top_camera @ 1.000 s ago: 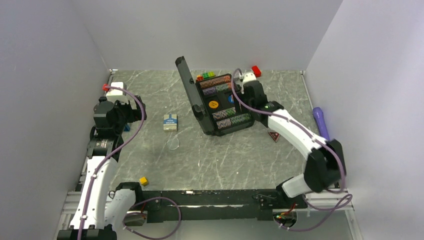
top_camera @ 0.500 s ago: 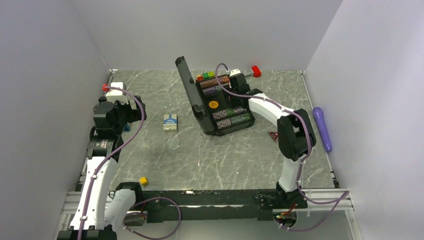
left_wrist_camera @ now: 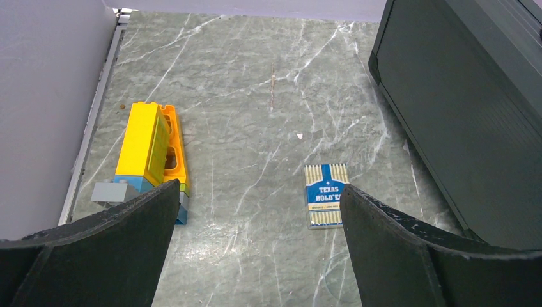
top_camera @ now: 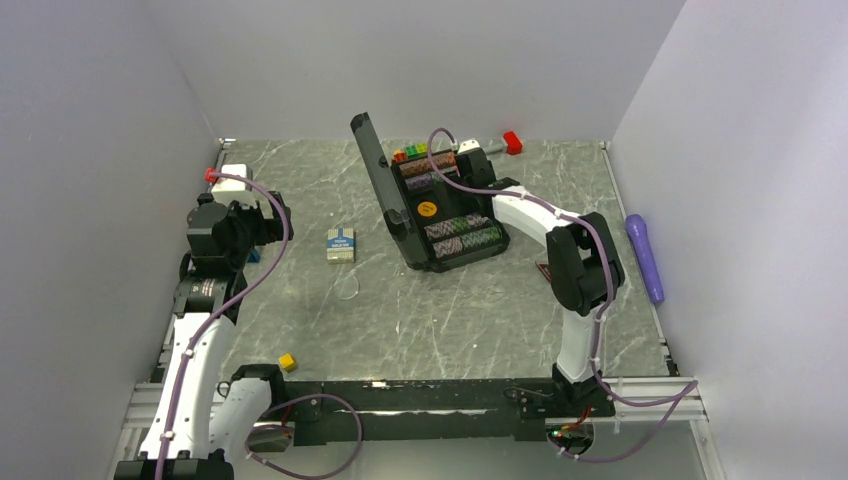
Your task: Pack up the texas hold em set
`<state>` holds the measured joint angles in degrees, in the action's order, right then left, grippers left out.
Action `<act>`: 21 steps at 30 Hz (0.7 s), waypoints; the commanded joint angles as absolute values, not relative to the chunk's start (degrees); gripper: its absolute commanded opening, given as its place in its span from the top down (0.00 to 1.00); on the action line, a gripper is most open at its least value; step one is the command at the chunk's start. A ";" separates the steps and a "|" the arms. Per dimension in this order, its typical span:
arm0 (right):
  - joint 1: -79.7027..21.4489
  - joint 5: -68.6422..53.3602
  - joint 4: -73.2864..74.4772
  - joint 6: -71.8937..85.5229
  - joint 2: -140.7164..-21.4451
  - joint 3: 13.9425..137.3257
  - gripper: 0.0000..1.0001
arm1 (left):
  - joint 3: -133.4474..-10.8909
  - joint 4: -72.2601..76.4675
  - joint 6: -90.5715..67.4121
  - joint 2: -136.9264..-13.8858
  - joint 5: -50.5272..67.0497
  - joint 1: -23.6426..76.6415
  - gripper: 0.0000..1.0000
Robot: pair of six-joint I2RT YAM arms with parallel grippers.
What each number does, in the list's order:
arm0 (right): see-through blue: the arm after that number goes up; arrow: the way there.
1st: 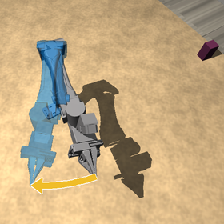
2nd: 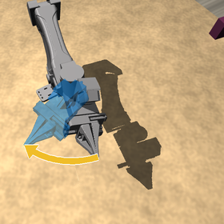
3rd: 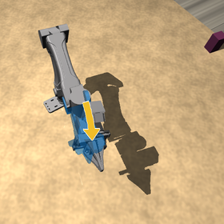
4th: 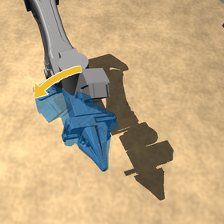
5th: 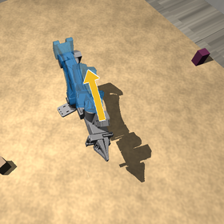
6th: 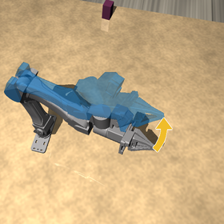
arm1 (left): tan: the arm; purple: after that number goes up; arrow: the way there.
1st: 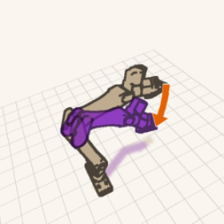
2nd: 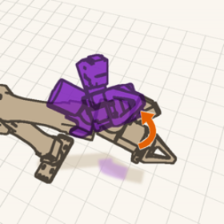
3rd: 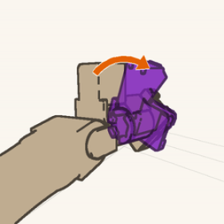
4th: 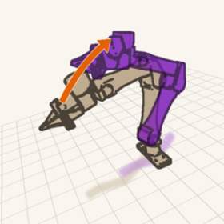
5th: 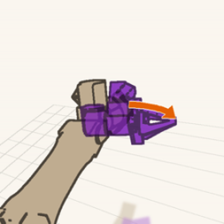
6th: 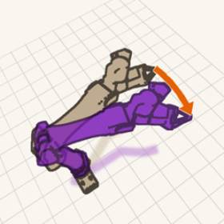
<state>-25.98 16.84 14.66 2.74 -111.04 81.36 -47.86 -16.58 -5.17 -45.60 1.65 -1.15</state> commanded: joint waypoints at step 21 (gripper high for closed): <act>-24.18 15.34 6.16 3.54 -116.73 83.22 0.92 | -48.43 -14.44 -4.83 -45.92 1.84 -1.28 0.01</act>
<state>-25.36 15.79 11.53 2.81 -113.80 81.38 -47.86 -16.58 -5.15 -45.76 1.65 -1.15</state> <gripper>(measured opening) 0.704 0.994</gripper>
